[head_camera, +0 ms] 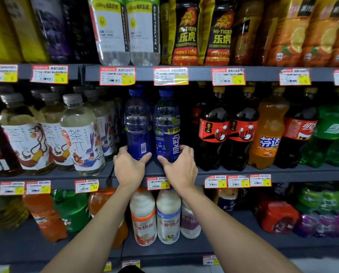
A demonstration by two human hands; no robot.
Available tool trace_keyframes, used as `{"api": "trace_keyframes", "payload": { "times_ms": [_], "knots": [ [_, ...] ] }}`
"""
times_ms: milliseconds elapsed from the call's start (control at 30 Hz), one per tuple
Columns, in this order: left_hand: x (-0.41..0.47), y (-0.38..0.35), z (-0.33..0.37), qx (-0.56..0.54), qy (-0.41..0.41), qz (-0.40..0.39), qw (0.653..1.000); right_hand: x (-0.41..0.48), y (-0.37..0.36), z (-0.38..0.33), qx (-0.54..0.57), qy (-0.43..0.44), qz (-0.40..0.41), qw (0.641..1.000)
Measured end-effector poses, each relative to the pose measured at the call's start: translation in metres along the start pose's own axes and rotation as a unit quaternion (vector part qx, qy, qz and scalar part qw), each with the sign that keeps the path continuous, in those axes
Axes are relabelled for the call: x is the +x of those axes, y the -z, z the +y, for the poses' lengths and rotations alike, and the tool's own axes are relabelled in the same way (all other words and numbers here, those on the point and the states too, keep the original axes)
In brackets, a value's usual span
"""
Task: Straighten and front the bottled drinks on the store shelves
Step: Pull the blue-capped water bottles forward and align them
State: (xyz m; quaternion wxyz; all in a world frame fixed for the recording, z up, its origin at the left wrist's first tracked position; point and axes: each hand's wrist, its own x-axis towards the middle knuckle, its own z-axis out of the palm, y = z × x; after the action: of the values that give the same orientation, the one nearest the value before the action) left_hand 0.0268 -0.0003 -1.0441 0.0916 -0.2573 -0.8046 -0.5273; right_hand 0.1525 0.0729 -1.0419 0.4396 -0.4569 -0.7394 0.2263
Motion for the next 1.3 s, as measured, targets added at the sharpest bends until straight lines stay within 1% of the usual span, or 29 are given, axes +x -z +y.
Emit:
{"api": "trace_keyframes", "payload": {
  "times_ms": [100, 167, 267, 333, 400, 467, 600, 867, 967, 1067, 1133, 1200, 1300],
  "knots": [
    [-0.009, 0.004, 0.001, 0.008, -0.011, 0.017, 1.0, -0.006, 0.001, -0.002, -0.015, -0.016, 0.024, 0.999],
    [-0.015, 0.007, 0.002, 0.044, -0.012, 0.023, 0.999, -0.008, 0.002, -0.001, -0.025, -0.02, 0.035, 0.999],
    [-0.018, 0.011, 0.0, 0.079, -0.028, 0.027, 0.996, -0.006, 0.003, 0.002, -0.021, -0.005, 0.039, 0.999],
    [-0.014, 0.015, -0.003, 0.056, -0.048, -0.002, 0.997, -0.003, 0.002, 0.006, 0.011, 0.002, 0.007, 1.0],
    [-0.013, 0.019, -0.003, 0.002, -0.073, -0.05, 0.996, -0.003, 0.0, 0.009, 0.029, 0.02, -0.03, 0.999],
    [-0.015, 0.02, -0.002, -0.043, -0.086, -0.074, 0.993, -0.005, 0.0, 0.011, 0.026, 0.049, -0.037, 0.998],
    [-0.018, 0.019, 0.0, -0.09, -0.057, -0.051, 0.993, -0.006, 0.0, 0.012, 0.016, 0.047, -0.036, 0.998],
    [-0.02, 0.014, 0.001, -0.104, -0.041, -0.031, 0.993, -0.006, 0.001, 0.012, 0.041, 0.047, -0.044, 0.997],
    [-0.02, 0.014, 0.001, -0.093, -0.049, -0.02, 0.994, -0.002, 0.002, 0.011, 0.036, 0.022, -0.058, 0.997],
    [-0.017, 0.015, 0.0, -0.085, -0.07, -0.022, 0.994, -0.001, 0.004, 0.006, 0.027, 0.021, -0.073, 0.997],
    [-0.018, 0.018, 0.001, -0.075, -0.08, -0.006, 0.994, -0.005, 0.003, 0.002, 0.021, 0.011, -0.062, 0.998],
    [-0.018, 0.02, 0.0, -0.063, -0.087, 0.018, 0.994, -0.01, 0.002, 0.0, 0.003, -0.001, -0.031, 1.0],
    [-0.023, 0.017, 0.003, -0.028, -0.052, 0.034, 0.998, -0.015, 0.001, 0.001, -0.018, 0.002, 0.0, 1.0]
  ]
}}
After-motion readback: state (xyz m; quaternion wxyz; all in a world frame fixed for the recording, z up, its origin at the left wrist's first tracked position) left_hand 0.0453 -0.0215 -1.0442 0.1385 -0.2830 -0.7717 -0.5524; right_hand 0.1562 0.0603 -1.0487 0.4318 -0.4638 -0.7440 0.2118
